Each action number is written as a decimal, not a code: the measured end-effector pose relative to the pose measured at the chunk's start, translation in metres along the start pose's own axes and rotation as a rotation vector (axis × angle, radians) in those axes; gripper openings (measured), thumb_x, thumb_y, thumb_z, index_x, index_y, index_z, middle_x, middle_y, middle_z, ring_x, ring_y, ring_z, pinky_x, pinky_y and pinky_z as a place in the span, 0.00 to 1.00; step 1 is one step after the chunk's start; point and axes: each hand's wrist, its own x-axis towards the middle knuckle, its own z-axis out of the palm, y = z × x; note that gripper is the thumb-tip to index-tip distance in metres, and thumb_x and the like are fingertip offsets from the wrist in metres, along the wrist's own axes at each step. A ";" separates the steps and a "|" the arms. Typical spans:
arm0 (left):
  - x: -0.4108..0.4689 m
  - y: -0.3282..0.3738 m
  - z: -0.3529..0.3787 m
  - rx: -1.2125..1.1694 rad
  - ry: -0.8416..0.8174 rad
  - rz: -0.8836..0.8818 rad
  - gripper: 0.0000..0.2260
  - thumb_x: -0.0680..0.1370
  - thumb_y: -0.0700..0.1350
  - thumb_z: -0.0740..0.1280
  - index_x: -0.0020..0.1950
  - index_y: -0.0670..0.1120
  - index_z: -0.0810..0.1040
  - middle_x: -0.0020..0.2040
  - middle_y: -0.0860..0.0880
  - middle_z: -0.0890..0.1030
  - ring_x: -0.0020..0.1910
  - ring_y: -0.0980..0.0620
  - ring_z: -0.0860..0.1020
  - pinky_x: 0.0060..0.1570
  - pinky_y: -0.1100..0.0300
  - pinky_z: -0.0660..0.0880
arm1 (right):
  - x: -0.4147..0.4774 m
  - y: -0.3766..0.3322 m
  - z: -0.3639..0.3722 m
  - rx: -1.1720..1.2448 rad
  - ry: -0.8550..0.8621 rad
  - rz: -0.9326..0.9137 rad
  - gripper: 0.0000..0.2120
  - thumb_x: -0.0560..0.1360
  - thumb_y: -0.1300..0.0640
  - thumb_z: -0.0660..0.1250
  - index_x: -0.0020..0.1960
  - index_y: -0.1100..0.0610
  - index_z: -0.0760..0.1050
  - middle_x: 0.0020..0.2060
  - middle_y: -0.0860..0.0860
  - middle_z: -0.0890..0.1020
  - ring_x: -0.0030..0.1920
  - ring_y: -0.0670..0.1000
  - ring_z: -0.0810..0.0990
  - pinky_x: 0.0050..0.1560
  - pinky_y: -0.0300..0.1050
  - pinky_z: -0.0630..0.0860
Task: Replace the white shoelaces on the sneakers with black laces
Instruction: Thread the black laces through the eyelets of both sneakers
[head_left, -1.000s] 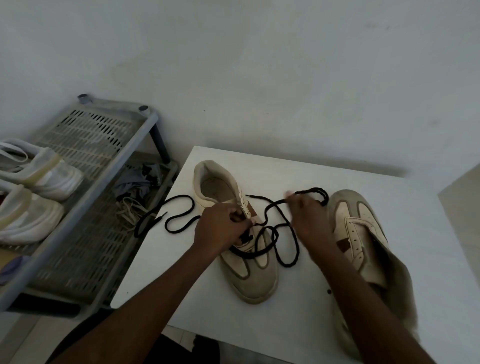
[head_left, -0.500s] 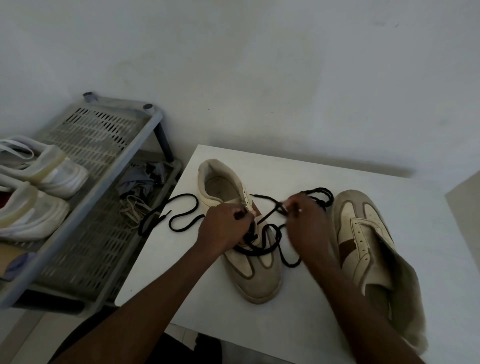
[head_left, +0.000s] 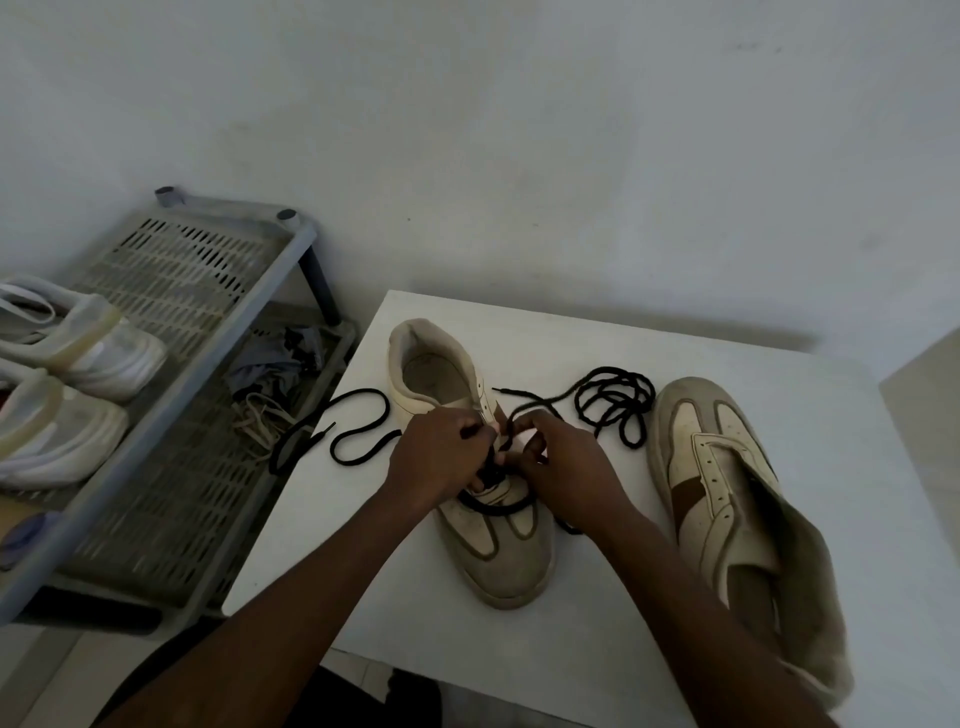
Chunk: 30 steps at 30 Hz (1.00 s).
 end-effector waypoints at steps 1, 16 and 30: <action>0.000 0.001 -0.001 0.001 0.001 0.001 0.10 0.79 0.50 0.63 0.43 0.50 0.82 0.33 0.49 0.83 0.27 0.54 0.81 0.41 0.48 0.80 | 0.001 0.000 0.002 0.016 0.029 -0.012 0.08 0.74 0.46 0.70 0.49 0.48 0.76 0.34 0.47 0.80 0.32 0.41 0.75 0.32 0.38 0.68; -0.001 -0.002 -0.001 0.021 0.053 -0.018 0.13 0.79 0.53 0.63 0.44 0.48 0.83 0.39 0.49 0.83 0.39 0.49 0.81 0.45 0.51 0.79 | 0.023 0.031 -0.055 0.570 1.045 0.297 0.14 0.82 0.49 0.56 0.47 0.59 0.71 0.34 0.47 0.73 0.34 0.45 0.71 0.38 0.39 0.68; -0.001 0.007 -0.022 0.560 -0.019 0.176 0.12 0.76 0.46 0.62 0.56 0.52 0.81 0.46 0.50 0.82 0.43 0.51 0.79 0.37 0.61 0.69 | 0.004 -0.001 0.007 0.154 -0.021 0.088 0.14 0.70 0.46 0.74 0.47 0.55 0.78 0.36 0.46 0.79 0.36 0.41 0.74 0.33 0.32 0.67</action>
